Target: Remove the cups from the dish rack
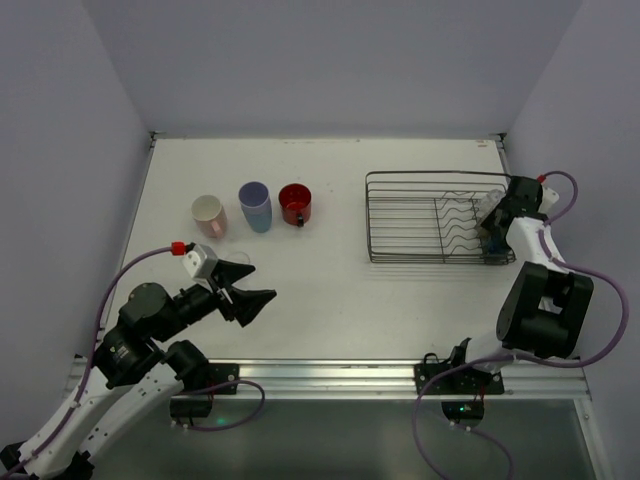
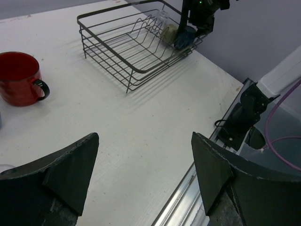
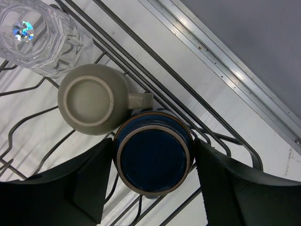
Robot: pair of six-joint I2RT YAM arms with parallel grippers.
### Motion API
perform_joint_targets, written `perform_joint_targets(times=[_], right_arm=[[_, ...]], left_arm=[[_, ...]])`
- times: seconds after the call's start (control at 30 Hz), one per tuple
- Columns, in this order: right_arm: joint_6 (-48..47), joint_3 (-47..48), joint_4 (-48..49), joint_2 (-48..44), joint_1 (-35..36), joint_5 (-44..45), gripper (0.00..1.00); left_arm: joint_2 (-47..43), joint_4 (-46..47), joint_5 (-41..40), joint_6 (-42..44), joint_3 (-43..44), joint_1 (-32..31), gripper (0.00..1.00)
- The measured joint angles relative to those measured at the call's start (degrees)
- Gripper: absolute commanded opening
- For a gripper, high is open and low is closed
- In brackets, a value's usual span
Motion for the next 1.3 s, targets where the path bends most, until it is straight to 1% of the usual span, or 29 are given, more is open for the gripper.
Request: perform_joint_targets(times=[0.07,0.1,0.13,0.17,0.2,0.3,0.33,0.37,0.5,0.67,0.77,0.93,1.07,1.17,1.23,1.3], right_arm=[[0.02,0.39,-0.22,0.66,0.00,0.02,0.61],[0.04,0.57,-0.39,0.68,0.00,-0.04,0.55],[0.02,0.63,-0.52,0.79,0.00,-0.02,0.51],[0.02,0.72,-0.59,0.83,0.00,0.00,0.44],[0.02,0.81,-0.70,0.90,0.00,-0.02,0.31],[0.02,0.94,-1.01,0.92,0.00,-0.02,0.27],[0.02,0.94,-1.01,0.90,0.00,0.00,0.22],[0.02,0.94,-1.01,0.81,0.00,-0.02,0.20],[0.04,0.94,-1.81,-0.98,0.00,-0.09,0.16],[0.09,0.90,-2.03,-8.39,0.00,-0.83,0.12],[0.57,0.63,-0.15,-12.70,-0.09,-2.82,0.11],[2.23,-0.55,2.10,-16.83,-0.04,-7.06,0.11],[5.33,-3.65,3.58,-22.12,-0.04,-13.53,0.11],[9.07,-7.43,6.10,-28.61,0.35,-20.17,0.11],[11.54,-9.75,8.22,-32.68,1.29,-24.55,0.11],[14.32,-12.00,10.69,-36.48,3.65,-28.87,0.11]], left_arm=[[0.00,-0.02,-0.15,0.00,0.00,-0.13,0.84],[0.00,-0.02,-0.22,0.02,0.00,-0.15,0.84],[0.00,-0.02,-0.26,0.00,0.00,-0.15,0.84],[0.00,-0.04,-0.35,0.00,0.00,-0.15,0.84],[0.00,-0.04,-0.37,0.00,0.00,-0.15,0.84],[0.00,-0.04,-0.39,0.00,0.00,-0.15,0.84],[0.00,-0.04,-0.39,0.02,0.00,-0.15,0.84],[0.00,-0.02,-0.42,0.00,0.00,-0.15,0.84],[0.20,-0.04,-0.39,0.00,0.00,-0.13,0.84],[0.90,-0.02,-0.35,0.00,0.00,0.00,0.84],[1.62,-0.02,-0.33,0.02,0.00,0.46,0.84],[3.15,-0.02,0.07,0.02,0.00,1.55,0.84],[5.49,0.04,0.72,0.02,0.02,2.36,0.83],[7.93,0.11,1.46,-0.02,0.11,2.75,0.82],[10.27,0.61,2.45,-0.57,0.31,2.91,0.81],[12.81,2.71,4.07,-2.08,0.35,2.91,0.81]])
